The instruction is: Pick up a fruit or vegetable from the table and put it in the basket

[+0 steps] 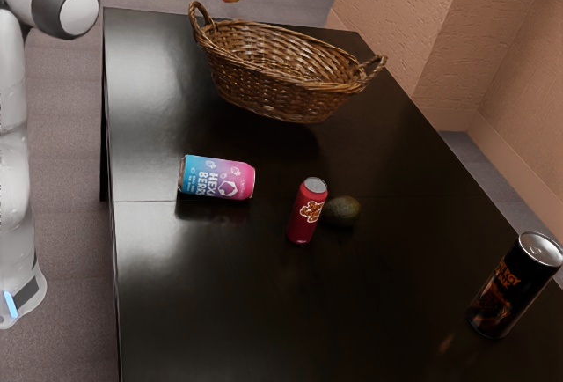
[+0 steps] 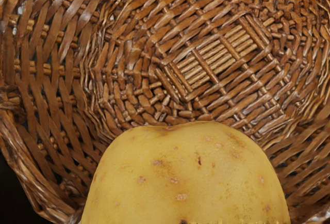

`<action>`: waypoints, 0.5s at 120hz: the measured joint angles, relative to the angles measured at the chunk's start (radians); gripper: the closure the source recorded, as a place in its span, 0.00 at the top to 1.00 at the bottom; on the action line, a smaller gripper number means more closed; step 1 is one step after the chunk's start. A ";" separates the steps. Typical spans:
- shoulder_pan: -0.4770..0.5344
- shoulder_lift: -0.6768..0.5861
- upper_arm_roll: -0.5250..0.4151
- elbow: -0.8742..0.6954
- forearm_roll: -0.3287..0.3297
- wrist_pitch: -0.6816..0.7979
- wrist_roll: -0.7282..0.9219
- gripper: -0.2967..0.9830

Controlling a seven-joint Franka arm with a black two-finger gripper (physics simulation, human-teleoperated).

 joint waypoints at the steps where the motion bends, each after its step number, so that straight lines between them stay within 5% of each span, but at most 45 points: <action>1: -0.003 0.002 0.000 0.001 -0.002 0.001 0.000 0.45; 13: -0.083 0.019 -0.001 0.008 -0.023 0.013 -0.003 0.45; 23: -0.131 0.026 -0.001 0.008 -0.034 0.017 -0.006 0.59; 60: -0.103 0.036 0.004 0.005 -0.072 0.020 -0.030 0.75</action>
